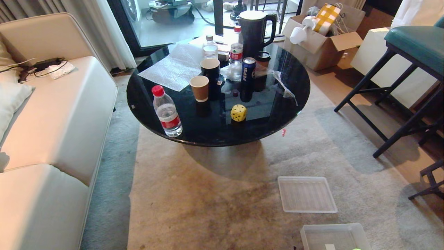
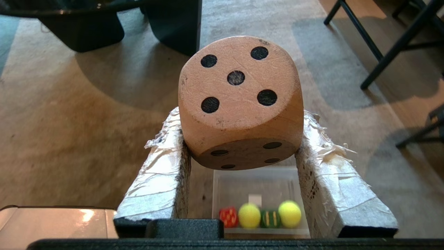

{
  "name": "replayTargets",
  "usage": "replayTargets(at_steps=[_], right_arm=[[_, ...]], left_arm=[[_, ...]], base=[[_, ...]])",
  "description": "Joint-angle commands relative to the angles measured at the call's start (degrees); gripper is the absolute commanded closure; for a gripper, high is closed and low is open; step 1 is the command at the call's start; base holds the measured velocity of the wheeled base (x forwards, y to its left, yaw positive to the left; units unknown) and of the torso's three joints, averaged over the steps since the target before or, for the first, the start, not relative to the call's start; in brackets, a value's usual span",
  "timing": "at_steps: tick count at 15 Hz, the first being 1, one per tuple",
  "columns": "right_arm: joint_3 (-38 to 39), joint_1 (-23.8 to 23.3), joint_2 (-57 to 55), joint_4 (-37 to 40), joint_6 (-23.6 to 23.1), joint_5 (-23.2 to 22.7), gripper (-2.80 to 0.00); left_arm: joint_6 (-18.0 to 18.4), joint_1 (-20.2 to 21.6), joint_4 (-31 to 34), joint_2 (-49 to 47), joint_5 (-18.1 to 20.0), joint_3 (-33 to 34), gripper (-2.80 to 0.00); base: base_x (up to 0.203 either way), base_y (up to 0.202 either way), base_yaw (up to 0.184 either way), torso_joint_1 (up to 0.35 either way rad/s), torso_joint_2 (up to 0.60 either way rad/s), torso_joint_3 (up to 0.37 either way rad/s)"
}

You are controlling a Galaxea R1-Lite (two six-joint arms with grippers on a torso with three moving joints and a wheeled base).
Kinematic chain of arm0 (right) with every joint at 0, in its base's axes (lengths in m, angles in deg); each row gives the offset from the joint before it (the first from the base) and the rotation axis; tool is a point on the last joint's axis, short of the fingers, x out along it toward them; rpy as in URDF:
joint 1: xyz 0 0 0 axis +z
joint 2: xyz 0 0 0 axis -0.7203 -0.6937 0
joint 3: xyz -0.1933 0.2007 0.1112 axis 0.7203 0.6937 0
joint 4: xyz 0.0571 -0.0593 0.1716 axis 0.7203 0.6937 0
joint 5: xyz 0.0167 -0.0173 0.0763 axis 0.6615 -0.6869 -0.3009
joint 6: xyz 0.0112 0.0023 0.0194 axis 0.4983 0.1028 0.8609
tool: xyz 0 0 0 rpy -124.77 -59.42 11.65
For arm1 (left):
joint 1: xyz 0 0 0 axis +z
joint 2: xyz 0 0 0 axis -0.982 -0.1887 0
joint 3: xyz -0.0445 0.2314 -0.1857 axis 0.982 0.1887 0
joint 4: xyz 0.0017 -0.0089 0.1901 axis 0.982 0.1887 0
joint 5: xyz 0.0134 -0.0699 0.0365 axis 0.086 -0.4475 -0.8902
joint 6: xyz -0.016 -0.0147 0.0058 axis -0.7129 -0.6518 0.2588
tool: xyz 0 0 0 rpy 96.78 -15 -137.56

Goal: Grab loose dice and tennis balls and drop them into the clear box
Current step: Put the toys in the box

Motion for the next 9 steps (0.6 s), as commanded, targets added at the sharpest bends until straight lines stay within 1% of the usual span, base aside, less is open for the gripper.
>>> replayTargets(at_steps=[1,7,9], right_arm=[[0.18,0.01,-0.02,0.07,-0.03,-0.02,0.0],[0.18,0.01,-0.02,0.07,-0.03,-0.02,0.0],[0.18,0.01,-0.02,0.07,-0.03,-0.02,0.0]], left_arm=[[-0.05,0.0,0.02,0.0,-0.05,0.0,0.0],[-0.05,0.0,0.02,0.0,-0.05,0.0,0.0],[-0.05,0.0,0.02,0.0,-0.05,0.0,0.0]], base=[[-0.186,0.0,0.0,0.003,0.0,0.005],[-0.186,0.0,-0.001,0.003,0.01,0.002],[-0.136,0.0,-0.002,-0.001,0.0,0.002]])
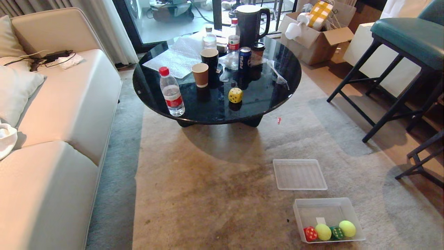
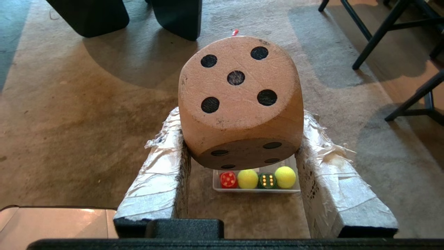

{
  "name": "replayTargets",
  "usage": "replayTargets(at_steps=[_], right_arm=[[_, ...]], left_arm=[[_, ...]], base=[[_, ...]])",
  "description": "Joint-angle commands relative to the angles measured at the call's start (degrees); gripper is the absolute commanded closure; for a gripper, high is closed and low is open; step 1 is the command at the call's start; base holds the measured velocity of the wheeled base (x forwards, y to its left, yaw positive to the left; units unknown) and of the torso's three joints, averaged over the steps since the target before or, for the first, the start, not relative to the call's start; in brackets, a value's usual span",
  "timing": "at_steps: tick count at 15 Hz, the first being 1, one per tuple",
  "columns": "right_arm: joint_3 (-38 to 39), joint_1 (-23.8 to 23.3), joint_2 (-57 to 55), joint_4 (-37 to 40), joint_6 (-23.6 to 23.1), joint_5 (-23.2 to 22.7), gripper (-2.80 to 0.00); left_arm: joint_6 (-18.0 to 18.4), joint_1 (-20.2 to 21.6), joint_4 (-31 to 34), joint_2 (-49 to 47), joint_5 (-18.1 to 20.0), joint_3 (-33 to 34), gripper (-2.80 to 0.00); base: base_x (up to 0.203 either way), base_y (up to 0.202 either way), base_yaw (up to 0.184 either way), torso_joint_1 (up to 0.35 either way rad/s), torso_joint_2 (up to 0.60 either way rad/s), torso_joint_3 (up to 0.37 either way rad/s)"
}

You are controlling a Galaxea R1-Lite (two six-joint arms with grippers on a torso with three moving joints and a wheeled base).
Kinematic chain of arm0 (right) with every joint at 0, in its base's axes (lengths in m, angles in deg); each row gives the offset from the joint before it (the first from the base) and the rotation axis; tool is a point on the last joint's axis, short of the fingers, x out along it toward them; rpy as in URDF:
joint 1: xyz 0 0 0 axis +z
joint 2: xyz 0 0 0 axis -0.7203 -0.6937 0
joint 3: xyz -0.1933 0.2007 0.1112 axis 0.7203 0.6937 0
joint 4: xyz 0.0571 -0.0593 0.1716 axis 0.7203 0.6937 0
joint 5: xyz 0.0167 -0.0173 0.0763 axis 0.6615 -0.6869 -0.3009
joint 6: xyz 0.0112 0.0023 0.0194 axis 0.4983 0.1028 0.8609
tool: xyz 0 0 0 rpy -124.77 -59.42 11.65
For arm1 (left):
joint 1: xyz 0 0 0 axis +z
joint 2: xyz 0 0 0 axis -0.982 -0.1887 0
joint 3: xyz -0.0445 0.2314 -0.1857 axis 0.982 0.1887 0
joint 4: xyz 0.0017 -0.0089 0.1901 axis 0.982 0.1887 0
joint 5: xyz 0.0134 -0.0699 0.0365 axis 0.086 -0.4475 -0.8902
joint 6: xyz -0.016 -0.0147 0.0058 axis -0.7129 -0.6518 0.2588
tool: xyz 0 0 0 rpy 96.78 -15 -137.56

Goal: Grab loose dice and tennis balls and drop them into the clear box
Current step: Put the toys in the box

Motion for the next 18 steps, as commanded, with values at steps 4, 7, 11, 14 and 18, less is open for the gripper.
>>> replayTargets(at_steps=[4,7,11,14,18], right_arm=[[0.18,0.01,-0.02,-0.01,-0.05,-0.01,0.0],[0.18,0.01,-0.02,-0.09,-0.13,-0.01,0.0],[0.18,0.01,-0.02,-0.09,-0.13,-0.01,0.0],[0.18,-0.08,-0.02,-0.18,-0.13,-0.01,0.0],[0.18,0.01,-0.02,-0.18,-0.13,-0.01,0.0]], left_arm=[[-0.05,0.0,0.0,0.0,-0.04,0.0,0.0],[0.13,0.0,0.0,0.0,-0.04,0.0,0.0],[0.13,0.0,0.0,0.0,-0.04,0.0,0.0],[0.13,0.0,0.0,0.0,-0.04,0.0,0.0],[0.3,0.0,0.0,0.0,-0.04,0.0,0.0]], base=[[0.0,0.0,0.0,0.0,0.0,0.0],[0.0,0.0,0.0,0.0,0.0,0.0],[0.0,0.0,0.0,0.0,0.0,0.0],[0.0,0.0,0.0,0.0,0.0,0.0],[0.0,0.0,0.0,0.001,0.0,-0.048]])
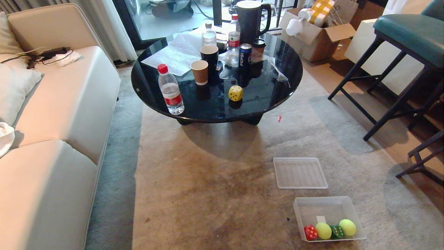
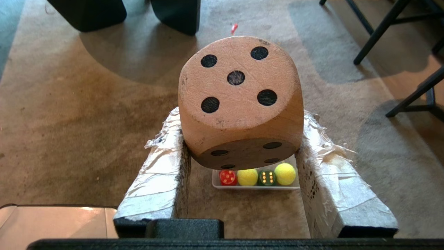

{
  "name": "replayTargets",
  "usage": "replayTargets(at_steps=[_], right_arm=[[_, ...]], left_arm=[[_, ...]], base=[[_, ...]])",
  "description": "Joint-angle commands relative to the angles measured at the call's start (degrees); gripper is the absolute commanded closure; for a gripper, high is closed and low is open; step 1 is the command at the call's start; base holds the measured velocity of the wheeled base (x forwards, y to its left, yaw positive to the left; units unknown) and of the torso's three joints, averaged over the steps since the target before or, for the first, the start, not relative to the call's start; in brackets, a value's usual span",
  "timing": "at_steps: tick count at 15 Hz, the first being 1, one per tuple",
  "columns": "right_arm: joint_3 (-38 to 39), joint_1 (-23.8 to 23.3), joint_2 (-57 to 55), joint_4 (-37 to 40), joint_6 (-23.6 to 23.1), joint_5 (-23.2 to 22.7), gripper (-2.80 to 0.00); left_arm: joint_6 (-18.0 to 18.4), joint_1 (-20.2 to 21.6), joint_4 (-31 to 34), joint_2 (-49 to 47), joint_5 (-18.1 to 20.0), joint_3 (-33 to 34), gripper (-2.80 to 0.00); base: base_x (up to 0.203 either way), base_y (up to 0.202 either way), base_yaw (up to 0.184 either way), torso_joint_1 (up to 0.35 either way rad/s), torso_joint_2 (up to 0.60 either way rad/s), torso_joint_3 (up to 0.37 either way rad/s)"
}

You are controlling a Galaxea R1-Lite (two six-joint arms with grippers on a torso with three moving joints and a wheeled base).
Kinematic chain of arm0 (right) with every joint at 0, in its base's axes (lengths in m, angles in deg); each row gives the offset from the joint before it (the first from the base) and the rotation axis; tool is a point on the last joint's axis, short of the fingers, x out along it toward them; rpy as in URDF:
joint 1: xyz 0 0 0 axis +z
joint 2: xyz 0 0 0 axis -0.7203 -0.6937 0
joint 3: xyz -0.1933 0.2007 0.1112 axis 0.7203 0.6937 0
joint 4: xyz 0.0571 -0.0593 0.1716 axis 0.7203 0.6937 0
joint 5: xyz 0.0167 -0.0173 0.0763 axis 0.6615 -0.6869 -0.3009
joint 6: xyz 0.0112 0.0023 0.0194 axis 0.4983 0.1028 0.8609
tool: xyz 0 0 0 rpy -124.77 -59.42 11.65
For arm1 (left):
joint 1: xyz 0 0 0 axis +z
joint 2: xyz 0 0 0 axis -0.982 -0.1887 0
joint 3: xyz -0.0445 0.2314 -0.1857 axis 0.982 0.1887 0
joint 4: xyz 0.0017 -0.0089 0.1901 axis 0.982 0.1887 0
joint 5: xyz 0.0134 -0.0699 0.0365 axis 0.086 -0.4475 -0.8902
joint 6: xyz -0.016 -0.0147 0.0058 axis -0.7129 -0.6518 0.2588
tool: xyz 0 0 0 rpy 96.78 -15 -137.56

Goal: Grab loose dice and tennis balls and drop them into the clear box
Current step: Put the toys in the box

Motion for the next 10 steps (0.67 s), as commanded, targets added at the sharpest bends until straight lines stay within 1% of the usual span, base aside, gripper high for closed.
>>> replayTargets(at_steps=[1,10], right_arm=[[0.18,-0.01,-0.01,0.0,-0.03,-0.01,0.0],[0.18,-0.01,-0.01,0.0,0.32,0.07,0.0]], left_arm=[[-0.09,0.0,-0.07,0.0,-0.05,0.0,0.0],[-0.09,0.0,-0.07,0.0,-0.05,0.0,0.0]], base=[[0.0,0.0,0.0,0.007,0.0,-0.168],[0.0,0.0,0.0,0.004,0.0,-0.191]])
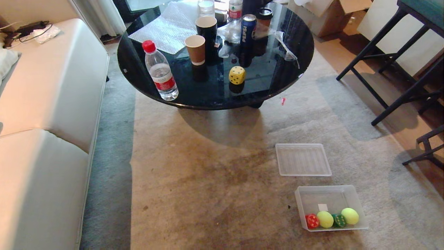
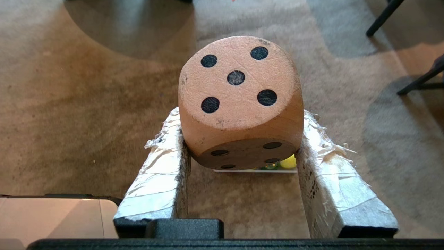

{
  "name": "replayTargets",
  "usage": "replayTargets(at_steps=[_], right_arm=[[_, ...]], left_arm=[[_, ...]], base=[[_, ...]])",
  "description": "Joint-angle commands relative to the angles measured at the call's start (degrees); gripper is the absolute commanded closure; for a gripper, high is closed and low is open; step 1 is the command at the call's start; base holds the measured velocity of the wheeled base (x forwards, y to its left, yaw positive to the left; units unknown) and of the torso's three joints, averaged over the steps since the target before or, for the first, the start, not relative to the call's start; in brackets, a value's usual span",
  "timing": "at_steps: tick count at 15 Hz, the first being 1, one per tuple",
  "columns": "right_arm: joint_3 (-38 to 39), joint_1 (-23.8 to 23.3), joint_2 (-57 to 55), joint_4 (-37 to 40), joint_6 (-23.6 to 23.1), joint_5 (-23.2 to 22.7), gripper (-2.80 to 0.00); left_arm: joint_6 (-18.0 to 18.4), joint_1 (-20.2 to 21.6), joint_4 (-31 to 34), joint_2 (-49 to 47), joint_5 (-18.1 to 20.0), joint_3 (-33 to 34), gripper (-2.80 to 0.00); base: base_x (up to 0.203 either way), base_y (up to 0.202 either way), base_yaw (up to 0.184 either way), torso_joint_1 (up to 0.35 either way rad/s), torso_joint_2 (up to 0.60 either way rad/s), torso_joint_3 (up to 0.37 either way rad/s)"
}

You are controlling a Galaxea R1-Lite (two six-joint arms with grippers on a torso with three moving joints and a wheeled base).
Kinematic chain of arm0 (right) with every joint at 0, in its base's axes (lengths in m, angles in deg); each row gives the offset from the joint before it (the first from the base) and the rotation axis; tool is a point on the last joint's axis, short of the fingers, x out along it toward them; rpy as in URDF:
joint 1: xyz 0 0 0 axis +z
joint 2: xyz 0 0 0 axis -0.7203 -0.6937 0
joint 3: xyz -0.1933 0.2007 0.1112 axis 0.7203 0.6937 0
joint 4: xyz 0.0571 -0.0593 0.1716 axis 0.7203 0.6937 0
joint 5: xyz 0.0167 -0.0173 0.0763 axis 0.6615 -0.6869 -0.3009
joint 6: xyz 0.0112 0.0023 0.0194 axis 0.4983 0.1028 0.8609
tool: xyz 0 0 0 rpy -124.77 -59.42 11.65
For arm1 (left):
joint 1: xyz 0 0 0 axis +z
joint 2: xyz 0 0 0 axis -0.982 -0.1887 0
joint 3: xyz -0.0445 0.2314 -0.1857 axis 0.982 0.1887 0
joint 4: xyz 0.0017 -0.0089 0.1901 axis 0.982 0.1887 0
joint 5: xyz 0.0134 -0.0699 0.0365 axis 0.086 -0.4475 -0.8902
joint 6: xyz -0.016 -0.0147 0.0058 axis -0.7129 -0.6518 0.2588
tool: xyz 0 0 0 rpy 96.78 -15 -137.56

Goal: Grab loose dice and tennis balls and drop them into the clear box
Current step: Put the toys in the box

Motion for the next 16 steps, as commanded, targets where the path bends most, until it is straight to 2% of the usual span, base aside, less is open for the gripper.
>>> replayTargets(at_steps=[1,16], right_arm=[[0.18,0.01,-0.01,0.0,0.02,-0.02,0.0],[0.18,0.01,-0.01,0.0,-0.34,-0.2,0.0]], left_arm=[[-0.01,0.0,0.02,0.0,-0.03,0.0,0.0],[-0.1,0.0,0.02,0.0,-0.03,0.0,0.0]], base=[[0.0,0.0,0.0,-0.001,0.0,-0.194],[0.0,0.0,0.0,0.003,0.0,-0.197]])
